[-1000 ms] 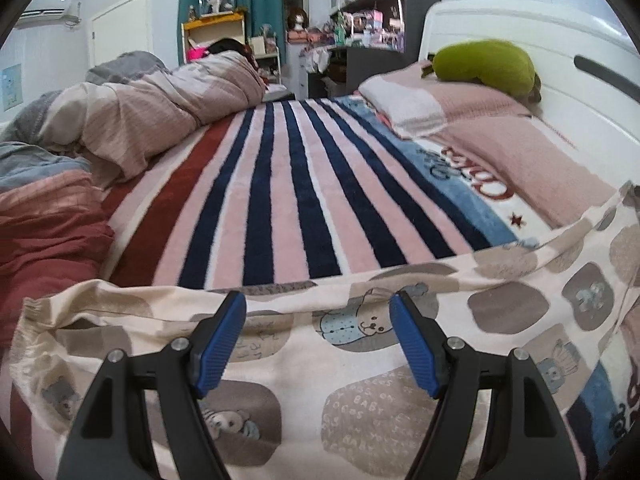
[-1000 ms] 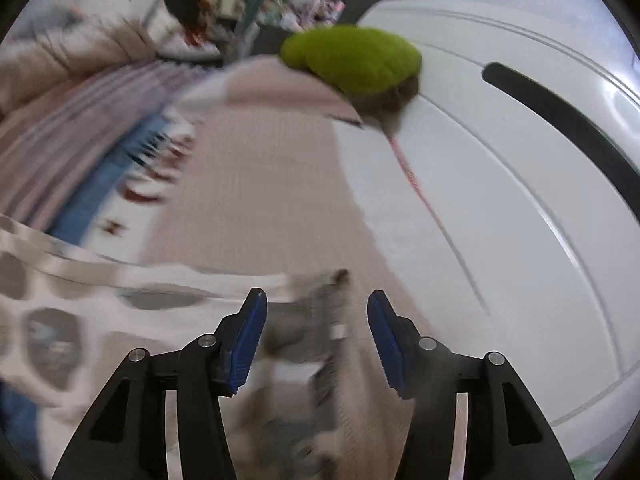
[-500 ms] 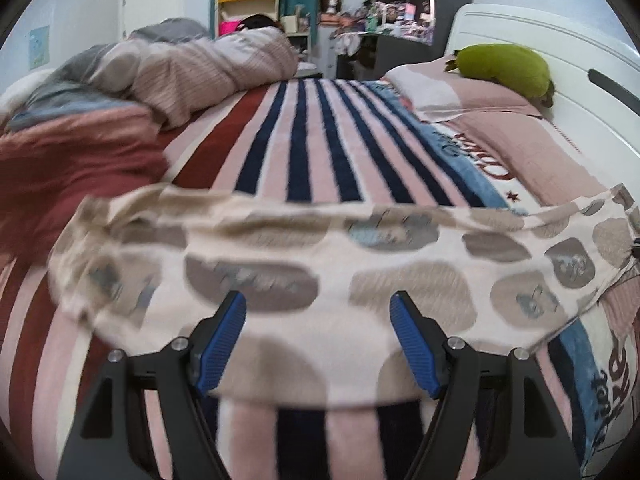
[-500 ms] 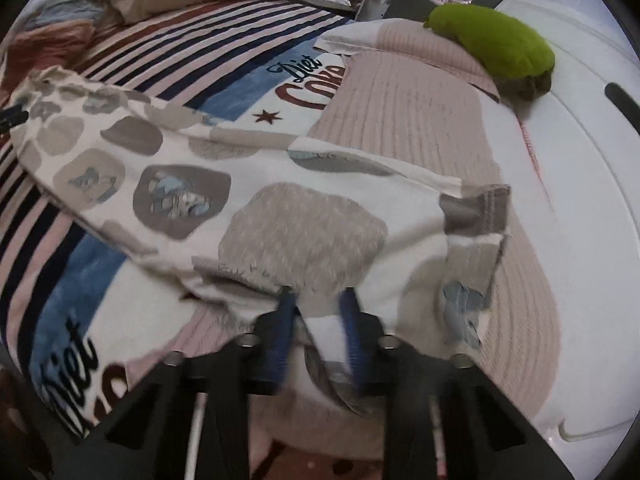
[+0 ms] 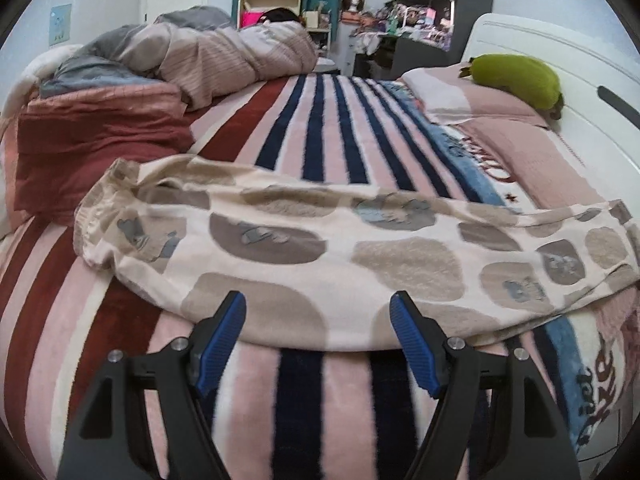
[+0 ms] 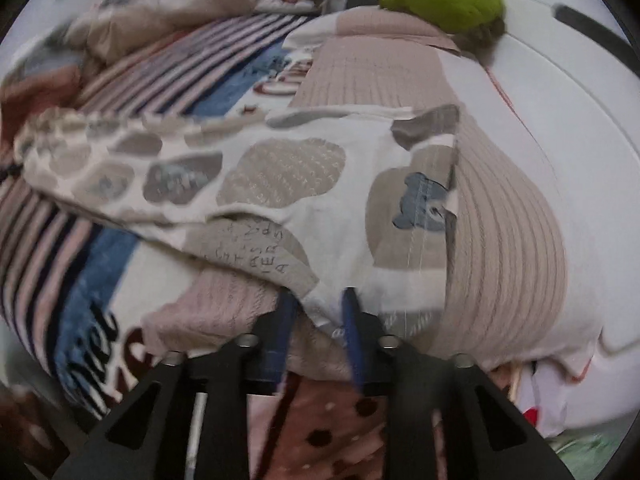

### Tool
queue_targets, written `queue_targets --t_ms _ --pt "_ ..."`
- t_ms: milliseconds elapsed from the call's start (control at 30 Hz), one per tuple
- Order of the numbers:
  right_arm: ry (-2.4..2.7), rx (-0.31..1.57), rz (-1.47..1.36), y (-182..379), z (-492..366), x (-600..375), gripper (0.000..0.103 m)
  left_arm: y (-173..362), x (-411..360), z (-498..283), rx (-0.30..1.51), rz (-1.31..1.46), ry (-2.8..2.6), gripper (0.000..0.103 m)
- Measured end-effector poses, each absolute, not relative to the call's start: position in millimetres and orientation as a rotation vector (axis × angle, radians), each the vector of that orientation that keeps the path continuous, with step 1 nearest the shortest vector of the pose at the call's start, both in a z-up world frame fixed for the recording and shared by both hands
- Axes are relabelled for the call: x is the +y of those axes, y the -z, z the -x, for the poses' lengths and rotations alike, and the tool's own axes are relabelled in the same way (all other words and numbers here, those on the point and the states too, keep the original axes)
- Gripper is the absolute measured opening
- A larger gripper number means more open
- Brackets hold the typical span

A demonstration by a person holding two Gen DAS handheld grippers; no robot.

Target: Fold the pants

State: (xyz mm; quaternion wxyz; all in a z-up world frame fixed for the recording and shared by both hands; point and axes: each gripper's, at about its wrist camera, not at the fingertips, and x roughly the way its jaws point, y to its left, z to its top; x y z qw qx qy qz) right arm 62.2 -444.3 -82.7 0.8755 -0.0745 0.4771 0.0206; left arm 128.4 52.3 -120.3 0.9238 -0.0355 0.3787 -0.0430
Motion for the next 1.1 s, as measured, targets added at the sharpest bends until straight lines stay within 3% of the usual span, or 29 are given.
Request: queue_targets --t_ms 100,400,667,767,800,833,867,933,1100 --pt "-0.041 0.905 0.008 76.4 -39.7 -456.6 0.050 110.3 45.5 -123.5 0.756 0.081 0.101 0.071" --pt "0.048 0.695 -0.258 96.3 -17.7 -494.2 0.050 92.9 30.7 -114.5 0.725 0.107 0.125 0.072" --pt "0.035 0.602 -0.239 98.1 -42.7 -486.1 0.052 84.3 28.5 -111.9 0.698 0.140 0.116 0.072" --pt "0.046 0.588 -0.173 97.9 -56.1 -477.3 0.047 85.3 29.7 -113.9 0.700 0.134 0.110 0.072" --pt "0.063 0.590 -0.139 98.1 -60.9 -473.3 0.037 85.7 30.6 -114.5 0.701 0.136 0.109 0.072" --pt "0.097 0.594 -0.105 98.0 -65.8 -470.1 0.021 86.2 31.8 -114.6 0.701 0.138 0.110 0.072" --pt "0.122 0.593 -0.082 97.0 -67.9 -467.9 0.014 86.3 33.1 -114.3 0.701 0.140 0.112 0.072" --pt "0.116 0.586 -0.076 93.4 -70.1 -467.1 0.008 86.6 36.1 -113.1 0.700 0.139 0.112 0.072" --pt "0.049 0.563 -0.099 71.5 -72.3 -459.2 0.005 88.4 45.7 -109.6 0.700 0.135 0.124 0.072"
